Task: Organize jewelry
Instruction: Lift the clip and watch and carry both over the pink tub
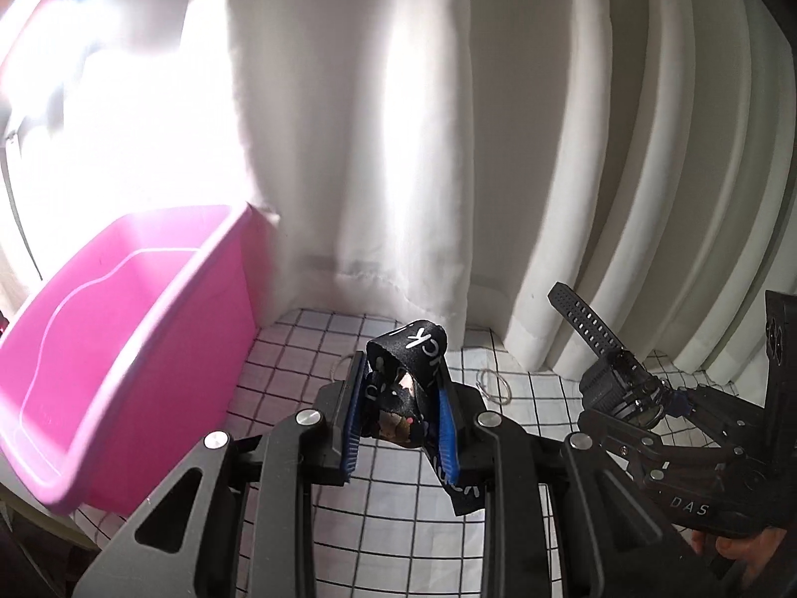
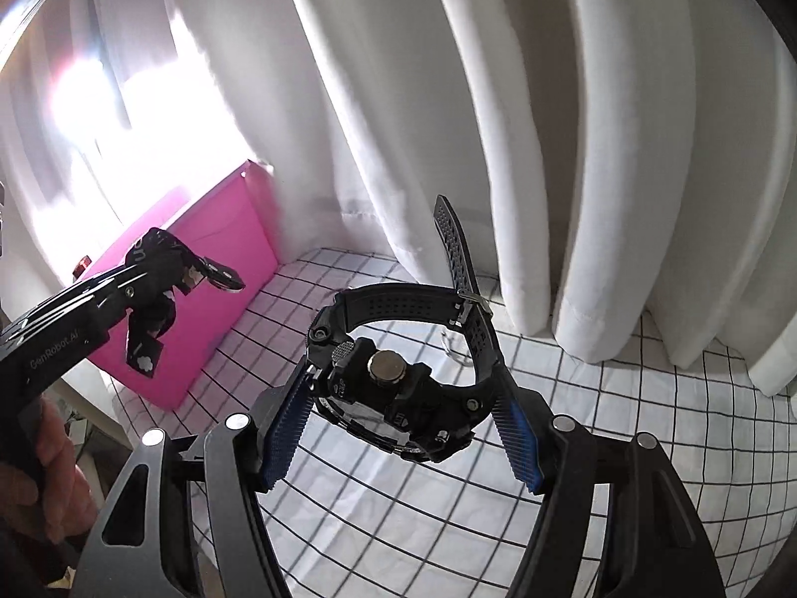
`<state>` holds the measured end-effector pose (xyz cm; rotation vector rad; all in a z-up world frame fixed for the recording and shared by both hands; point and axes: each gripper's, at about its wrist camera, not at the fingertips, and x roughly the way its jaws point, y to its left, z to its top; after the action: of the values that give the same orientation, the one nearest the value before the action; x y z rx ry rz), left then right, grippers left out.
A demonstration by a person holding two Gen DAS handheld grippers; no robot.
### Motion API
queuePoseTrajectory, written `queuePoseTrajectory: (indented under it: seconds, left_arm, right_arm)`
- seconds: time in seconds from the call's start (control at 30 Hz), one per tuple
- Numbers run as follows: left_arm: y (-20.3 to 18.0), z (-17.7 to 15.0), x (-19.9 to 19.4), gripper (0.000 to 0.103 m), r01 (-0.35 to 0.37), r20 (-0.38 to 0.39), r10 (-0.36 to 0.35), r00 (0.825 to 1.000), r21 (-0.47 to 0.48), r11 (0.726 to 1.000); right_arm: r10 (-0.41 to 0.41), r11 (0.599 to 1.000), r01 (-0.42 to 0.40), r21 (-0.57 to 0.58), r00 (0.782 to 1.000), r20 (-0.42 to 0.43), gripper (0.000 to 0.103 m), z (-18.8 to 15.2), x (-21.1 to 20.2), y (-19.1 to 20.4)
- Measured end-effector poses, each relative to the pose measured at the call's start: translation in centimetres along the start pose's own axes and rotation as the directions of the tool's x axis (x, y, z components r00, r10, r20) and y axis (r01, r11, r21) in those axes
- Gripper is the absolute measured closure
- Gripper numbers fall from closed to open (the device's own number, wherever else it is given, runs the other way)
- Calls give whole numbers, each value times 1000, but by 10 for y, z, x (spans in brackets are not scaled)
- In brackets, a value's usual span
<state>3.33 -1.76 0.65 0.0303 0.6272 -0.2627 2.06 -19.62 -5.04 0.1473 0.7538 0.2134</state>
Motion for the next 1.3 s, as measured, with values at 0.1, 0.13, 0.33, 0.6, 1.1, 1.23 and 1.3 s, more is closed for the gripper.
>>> queuePoseTrajectory:
  seconds: [0.1,0.13,0.33,0.6,1.1,1.23,1.3]
  left_arm:
    - [26,20,-18,78,-25,55,25,998,-7,1000]
    - [36,27,-24,78,-32,72,33,997,-10,999]
    - [104,57,-47,78,-99,140,104,985,-43,994]
    - [206,62,-50,78,-232,108,243,964,-108,967]
    - [295,14,-6,78,-311,-87,299,950,-212,926]
    - [308,5,7,78,-325,-137,301,944,-222,919]
    - [313,2,12,78,-330,-163,298,940,-228,916]
  right_arm:
    - [35,999,-34,-33,999,37,37,23,-4,31]
    - [49,998,-47,-48,998,50,37,31,-4,43]
    - [149,981,-136,-136,984,95,37,73,6,118]
    - [259,944,-242,-226,965,48,37,112,54,211]
    - [231,908,-274,-316,958,-169,37,118,148,305]
    - [198,914,-256,-316,959,-204,37,114,166,309]
    - [181,918,-245,-312,958,-220,37,115,172,310]
